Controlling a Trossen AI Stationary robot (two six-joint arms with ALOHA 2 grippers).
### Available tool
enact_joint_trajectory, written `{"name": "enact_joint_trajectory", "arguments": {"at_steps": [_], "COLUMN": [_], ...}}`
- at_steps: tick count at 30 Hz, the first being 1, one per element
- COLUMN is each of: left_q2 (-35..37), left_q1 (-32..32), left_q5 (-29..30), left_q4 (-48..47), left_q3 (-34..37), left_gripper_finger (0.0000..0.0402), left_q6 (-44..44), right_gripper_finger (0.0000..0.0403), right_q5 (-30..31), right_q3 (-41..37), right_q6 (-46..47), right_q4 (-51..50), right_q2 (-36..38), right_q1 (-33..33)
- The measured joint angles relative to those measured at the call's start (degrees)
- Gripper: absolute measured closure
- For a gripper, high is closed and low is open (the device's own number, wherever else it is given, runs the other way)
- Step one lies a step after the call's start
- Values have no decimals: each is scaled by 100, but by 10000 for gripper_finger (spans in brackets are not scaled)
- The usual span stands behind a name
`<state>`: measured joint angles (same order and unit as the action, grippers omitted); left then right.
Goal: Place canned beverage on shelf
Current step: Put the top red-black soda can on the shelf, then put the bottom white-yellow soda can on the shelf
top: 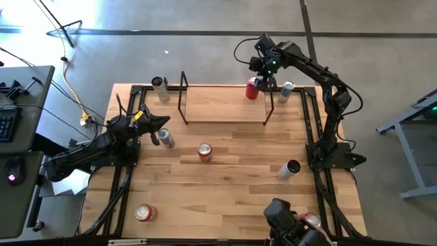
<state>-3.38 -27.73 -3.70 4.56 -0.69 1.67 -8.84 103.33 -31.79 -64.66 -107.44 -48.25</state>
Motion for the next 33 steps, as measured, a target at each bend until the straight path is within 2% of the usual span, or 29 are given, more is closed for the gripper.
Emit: {"name": "enact_joint_trajectory", "arguments": {"at_steps": [8, 14, 18, 22, 25, 26, 30, 33], "left_q2": [0, 0, 2, 2, 2, 0, 1, 0], "left_q1": [-1, 0, -2, 0, -2, -2, 0, -2], "left_q5": [-1, 1, -107, -178, -204, -238, -459, -479], "left_q4": [0, 60, 220, 210, 216, 215, 236, 236], "left_q3": [2, 0, 0, 0, 0, 2, 1, 0], "left_gripper_finger": [401, 401, 401, 401, 401, 401, 401, 401], "left_q6": [-13, -6, 7, 7, 7, 7, 54, 60], "right_gripper_finger": [123, 130, 175, 271, 365, 384, 383, 398], "right_q5": [144, 799, 896, 285, -47, -77, -84, -83], "right_q3": [2, 11, 11, -188, -863, -1202, -2843, -3964], "right_q6": [-23, -17, 64, 273, 330, 324, 543, 810], "right_q4": [55, -7, -106, 123, 868, 1216, 3378, 4876], "right_q2": [156, 552, 833, 1179, 1524, 1664, 2324, 2772], "right_q1": [28, 279, 586, 851, 1108, 1218, 1703, 2057]}}
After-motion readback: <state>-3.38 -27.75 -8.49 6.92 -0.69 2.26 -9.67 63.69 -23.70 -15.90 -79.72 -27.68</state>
